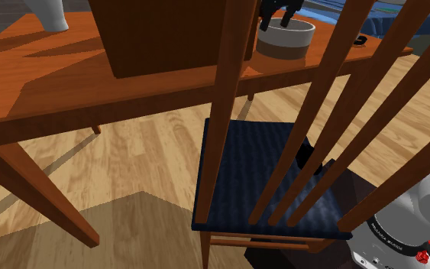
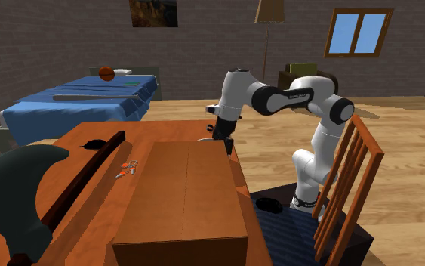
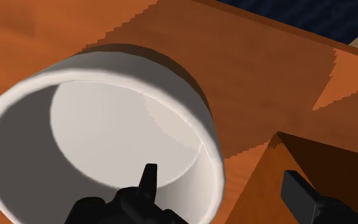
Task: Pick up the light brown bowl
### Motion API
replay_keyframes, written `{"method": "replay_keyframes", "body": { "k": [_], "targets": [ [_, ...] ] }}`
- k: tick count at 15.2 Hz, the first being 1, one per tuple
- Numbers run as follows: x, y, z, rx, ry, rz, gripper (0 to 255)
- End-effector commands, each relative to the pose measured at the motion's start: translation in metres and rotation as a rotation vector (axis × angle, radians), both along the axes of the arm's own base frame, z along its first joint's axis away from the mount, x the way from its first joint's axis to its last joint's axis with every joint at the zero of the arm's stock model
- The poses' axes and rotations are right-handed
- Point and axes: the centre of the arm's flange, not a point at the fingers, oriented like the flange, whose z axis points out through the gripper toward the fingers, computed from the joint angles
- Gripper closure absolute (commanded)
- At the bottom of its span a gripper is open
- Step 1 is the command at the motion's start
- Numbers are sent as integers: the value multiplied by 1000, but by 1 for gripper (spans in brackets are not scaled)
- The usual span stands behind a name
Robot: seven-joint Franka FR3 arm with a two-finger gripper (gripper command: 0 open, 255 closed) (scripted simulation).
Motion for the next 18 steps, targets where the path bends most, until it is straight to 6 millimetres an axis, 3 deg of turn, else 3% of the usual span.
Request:
{"method": "replay_keyframes", "body": {
  "k": [1,5,6,15,18],
  "targets": [
    [1,0,-13,0,2,0,0],
    [1,0,-26,0,2,0,0],
    [1,-1,-26,0,2,0,255],
    [1,0,-26,0,2,0,255],
    [1,0,-10,0,2,0,255]
  ]
}}
